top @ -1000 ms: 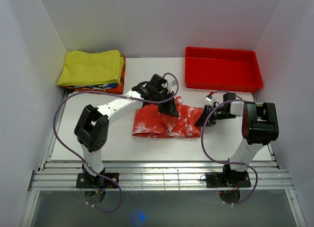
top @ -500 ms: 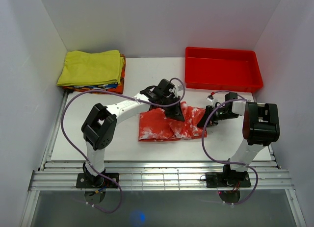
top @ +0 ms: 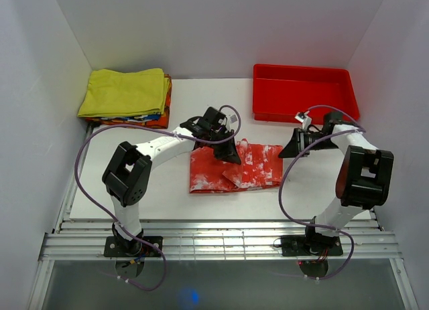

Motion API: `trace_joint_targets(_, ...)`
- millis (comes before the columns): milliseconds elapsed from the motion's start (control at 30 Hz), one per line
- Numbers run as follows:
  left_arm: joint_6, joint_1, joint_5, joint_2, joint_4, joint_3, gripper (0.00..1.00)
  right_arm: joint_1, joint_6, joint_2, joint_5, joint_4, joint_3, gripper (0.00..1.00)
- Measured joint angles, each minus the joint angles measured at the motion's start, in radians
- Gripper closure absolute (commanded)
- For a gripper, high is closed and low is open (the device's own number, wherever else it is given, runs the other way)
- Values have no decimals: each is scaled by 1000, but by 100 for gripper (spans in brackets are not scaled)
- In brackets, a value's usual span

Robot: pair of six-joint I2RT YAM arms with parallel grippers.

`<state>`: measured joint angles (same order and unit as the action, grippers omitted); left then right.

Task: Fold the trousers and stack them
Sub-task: Fold the trousers

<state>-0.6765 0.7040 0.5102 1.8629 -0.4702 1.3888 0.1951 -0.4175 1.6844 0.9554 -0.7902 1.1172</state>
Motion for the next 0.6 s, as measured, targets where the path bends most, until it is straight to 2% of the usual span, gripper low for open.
trace_joint_targets(233,9,-21,2,-2,-18,1,100,-132,64,70,101,103,-157,82)
trace_joint_targets(433,60,-90,20,-20,-82,2,100,-139,202,223,101,312,-257,85)
trace_joint_targets(600,126,-173,20,-37,-158,3,100,-256,363,226,103,509,-265,86)
